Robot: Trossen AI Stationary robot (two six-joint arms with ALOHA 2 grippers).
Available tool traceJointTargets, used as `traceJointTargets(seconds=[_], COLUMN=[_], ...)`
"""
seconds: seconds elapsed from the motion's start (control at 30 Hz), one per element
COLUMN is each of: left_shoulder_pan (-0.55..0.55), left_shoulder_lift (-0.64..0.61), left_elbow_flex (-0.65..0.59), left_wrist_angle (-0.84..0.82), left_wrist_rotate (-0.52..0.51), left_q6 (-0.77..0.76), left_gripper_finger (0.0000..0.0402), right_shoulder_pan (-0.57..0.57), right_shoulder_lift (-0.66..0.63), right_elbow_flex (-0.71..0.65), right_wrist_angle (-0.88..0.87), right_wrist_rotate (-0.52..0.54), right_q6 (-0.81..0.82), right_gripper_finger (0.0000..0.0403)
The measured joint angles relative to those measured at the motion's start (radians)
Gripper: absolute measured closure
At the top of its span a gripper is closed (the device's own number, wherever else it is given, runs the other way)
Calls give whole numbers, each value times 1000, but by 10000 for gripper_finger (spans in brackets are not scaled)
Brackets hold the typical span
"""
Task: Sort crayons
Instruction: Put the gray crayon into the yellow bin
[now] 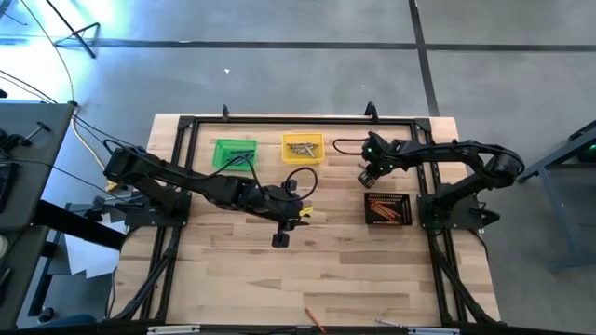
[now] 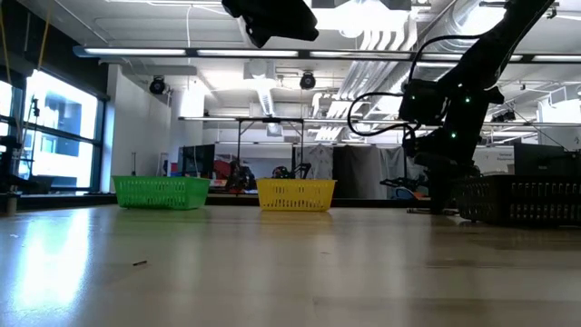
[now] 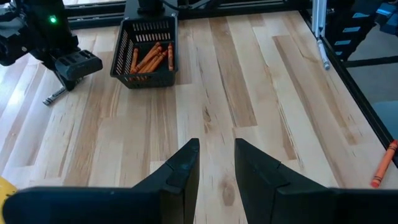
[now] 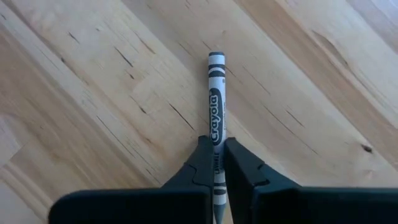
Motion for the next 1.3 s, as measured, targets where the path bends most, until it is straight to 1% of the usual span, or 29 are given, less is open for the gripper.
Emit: traceJointTargets(seconds=[0.27,0.5,0.63,0.8,0.9,1.03,1.2,1.3], left_shoulder_pan=[0,0,1,2,2,3,24,40], left_shoulder_lift=[0,0,0,0,0,0,0,0], left_elbow_flex=[0,0,0,0,0,0,0,0], left_wrist_angle=[-1,-32,-38,-65,-81,-93,-111,-111], left_wrist_rotate=[0,0,-9,-63,-106,-156,-172,-174], left_q6=[-2,-5,-19,-28,-38,-37,-29,-29], left_gripper_finger=[316,316,316,316,316,316,316,316], right_shoulder_pan=[0,0,0,0,0,0,2,14], right_shoulder_lift=[2,2,1,-30,-88,-209,-384,-477], right_elbow_flex=[26,107,177,274,315,332,298,253], right_wrist_angle=[-19,-76,-173,-320,-398,-444,-413,-346], right_wrist_rotate=[0,-2,19,40,40,29,-34,-61], right_q6=[-22,-76,-117,-151,-157,-144,-80,-43], right_gripper_finger=[399,401,402,402,402,402,402,402])
